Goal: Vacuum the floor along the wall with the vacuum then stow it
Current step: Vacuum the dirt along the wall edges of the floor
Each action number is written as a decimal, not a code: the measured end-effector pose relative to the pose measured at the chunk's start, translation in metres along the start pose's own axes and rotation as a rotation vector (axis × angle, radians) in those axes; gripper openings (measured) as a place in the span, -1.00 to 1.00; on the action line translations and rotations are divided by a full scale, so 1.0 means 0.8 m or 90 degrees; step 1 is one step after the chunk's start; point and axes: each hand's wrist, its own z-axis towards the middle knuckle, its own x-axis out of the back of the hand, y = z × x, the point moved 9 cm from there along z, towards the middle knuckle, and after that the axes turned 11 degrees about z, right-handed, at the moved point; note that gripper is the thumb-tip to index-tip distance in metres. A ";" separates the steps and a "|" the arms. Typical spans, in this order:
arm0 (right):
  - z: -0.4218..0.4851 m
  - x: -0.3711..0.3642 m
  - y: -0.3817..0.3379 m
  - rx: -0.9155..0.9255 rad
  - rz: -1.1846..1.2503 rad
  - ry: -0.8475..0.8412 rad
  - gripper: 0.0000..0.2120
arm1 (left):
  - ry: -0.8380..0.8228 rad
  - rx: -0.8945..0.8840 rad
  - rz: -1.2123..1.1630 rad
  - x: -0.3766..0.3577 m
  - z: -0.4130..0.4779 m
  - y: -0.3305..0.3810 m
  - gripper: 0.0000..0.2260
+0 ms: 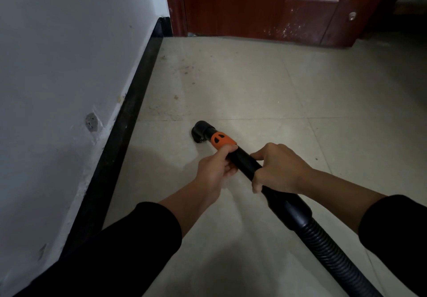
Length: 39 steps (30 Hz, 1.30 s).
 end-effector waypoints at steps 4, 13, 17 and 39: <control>-0.009 0.007 0.008 -0.010 0.006 0.005 -0.57 | -0.014 0.010 -0.004 -0.012 -0.004 -0.005 -0.87; -0.007 0.018 0.004 -0.003 0.042 0.035 -0.57 | -0.006 -0.008 -0.006 -0.014 -0.003 0.011 -0.89; 0.008 0.014 -0.007 0.006 0.081 0.040 -0.59 | 0.007 -0.037 0.014 -0.002 0.007 0.034 -0.87; 0.125 -0.026 -0.049 0.026 0.102 -0.012 -0.64 | 0.098 -0.020 0.045 0.078 0.100 0.066 -0.82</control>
